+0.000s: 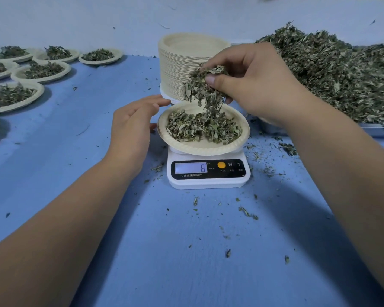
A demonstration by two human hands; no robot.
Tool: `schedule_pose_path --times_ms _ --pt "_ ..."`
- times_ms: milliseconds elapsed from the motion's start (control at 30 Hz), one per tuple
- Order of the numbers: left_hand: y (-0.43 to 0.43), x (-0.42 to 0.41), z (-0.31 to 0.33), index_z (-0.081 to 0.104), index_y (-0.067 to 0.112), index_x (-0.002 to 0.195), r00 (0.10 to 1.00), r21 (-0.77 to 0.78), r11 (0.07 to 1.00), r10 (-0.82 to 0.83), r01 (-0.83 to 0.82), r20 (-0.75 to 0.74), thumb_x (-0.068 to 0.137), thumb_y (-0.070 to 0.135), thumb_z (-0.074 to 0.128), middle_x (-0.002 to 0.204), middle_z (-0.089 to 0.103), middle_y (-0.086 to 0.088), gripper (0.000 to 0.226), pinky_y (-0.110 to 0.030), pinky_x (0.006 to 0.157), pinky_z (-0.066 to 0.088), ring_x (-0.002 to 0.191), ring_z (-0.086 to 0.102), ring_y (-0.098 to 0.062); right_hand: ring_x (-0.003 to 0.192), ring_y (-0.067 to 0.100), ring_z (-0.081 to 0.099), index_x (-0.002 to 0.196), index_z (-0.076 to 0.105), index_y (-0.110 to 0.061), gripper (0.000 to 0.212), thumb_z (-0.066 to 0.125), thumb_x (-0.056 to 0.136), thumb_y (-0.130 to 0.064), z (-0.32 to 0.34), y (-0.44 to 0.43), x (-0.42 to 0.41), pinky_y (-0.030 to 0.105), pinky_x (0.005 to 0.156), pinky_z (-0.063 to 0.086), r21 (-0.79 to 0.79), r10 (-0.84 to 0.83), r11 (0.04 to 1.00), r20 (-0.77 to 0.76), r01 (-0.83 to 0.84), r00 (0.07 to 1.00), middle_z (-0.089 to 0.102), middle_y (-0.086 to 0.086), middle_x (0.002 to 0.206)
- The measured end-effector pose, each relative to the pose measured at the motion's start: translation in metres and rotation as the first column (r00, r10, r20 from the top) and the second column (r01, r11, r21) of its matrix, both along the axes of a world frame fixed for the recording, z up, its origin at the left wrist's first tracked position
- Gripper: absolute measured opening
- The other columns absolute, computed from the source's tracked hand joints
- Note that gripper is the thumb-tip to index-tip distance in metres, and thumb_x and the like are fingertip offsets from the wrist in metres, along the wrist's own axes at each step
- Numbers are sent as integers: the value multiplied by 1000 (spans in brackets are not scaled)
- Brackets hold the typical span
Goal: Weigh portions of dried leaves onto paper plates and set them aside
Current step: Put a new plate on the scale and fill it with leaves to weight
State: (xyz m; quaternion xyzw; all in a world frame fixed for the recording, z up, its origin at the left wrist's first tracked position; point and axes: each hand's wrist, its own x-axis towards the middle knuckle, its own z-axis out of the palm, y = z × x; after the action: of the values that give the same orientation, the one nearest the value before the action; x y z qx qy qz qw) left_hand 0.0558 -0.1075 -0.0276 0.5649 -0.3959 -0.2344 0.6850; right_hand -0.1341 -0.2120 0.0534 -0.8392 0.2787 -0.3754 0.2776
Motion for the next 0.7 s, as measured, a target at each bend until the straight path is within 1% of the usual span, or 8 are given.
schedule_pose_path --times_ms 100,200,333,467,567,600,633,700 --pt "-1 3 -2 81 34 83 1000 10 1000 10 -10 -10 96 12 50 113 75 15 41 -41 95 57 117 62 -2 48 6 51 103 77 -15 13 74 91 -10 2 -1 -2 22 55 50 53 34 998 60 -38 998 52 -7 58" --pt "-2 3 -3 82 34 81 1000 17 1000 15 -15 -14 94 13 49 112 76 16 41 -41 96 56 116 62 -1 45 9 52 102 76 -15 12 74 91 -10 4 -2 -2 26 57 48 101 39 994 101 -50 994 49 -9 53" --pt "-2 3 -2 81 33 80 1000 15 1000 5 -5 -7 96 11 50 112 76 15 42 -43 98 55 116 63 -1 43 7 48 104 77 -14 15 71 93 -7 4 -1 -3 26 57 51 114 44 992 67 -51 997 43 -14 46" --pt "-1 1 -2 81 31 84 1000 20 1000 0 0 15 95 11 51 118 74 12 38 -44 102 53 116 62 0 42 5 46 105 77 -13 16 69 94 -5 6 3 -2 22 54 48 117 41 992 43 -46 998 42 -17 44" --pt "0 -3 0 80 28 89 999 15 1000 1 -2 33 84 18 52 119 74 12 30 -41 107 50 117 61 2 46 6 45 104 77 -17 23 65 94 -1 6 4 -2 21 55 48 101 36 994 2 -36 999 51 -7 56" --pt "0 -4 0 80 27 91 999 12 1000 3 -4 49 82 20 52 119 73 13 30 -40 107 49 116 61 3 48 4 45 104 77 -19 26 64 93 0 6 5 -2 19 55 45 83 31 996 -20 -29 999 55 -9 59" --pt "0 -5 0 79 27 94 998 11 1000 3 -4 68 82 21 52 118 74 14 30 -39 108 49 116 62 3 51 0 46 105 77 -21 27 64 93 0 5 5 -2 16 56 43 64 26 998 -41 -24 999 59 -14 64" --pt "-1 -6 -1 78 30 95 995 12 1000 0 -1 97 83 22 53 116 74 16 29 -40 110 47 118 62 0 62 -7 53 107 77 -21 29 64 92 0 5 7 0 9 63 41 39 25 999 -82 -22 996 67 -18 85"
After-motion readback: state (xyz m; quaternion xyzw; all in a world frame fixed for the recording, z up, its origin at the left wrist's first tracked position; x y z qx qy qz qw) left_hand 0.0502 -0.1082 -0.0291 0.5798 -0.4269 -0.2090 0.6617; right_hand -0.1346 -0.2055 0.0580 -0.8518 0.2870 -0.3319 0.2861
